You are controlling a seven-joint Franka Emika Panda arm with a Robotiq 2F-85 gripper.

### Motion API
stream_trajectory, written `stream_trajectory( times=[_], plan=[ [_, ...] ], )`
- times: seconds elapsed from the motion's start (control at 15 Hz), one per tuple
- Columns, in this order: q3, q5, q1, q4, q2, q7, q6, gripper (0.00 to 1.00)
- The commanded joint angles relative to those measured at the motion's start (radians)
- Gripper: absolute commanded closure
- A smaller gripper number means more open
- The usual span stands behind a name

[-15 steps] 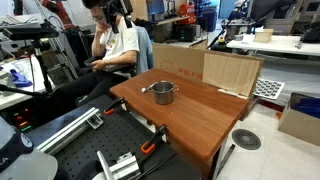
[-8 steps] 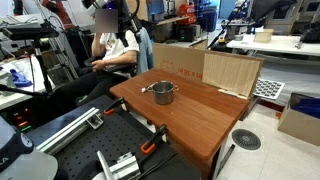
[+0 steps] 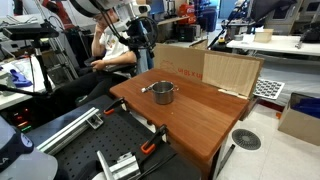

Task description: Pick up the marker and put it in the bowl

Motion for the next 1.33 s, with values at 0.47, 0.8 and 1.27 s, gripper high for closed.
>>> stream_trajectory(
  times=[0.47, 0.8, 1.27],
  plan=[
    [-0.060, 0.234, 0.004, 0.140, 0.247, -0.366, 0.103, 0.00],
    [-0.055, 0.254, 0.020, 0.267, 0.353, -0.407, -0.018, 0.00],
    [-0.078, 0.243, 0.059, 0.431, 0.490, -0.378, -0.233, 0.00]
  ],
)
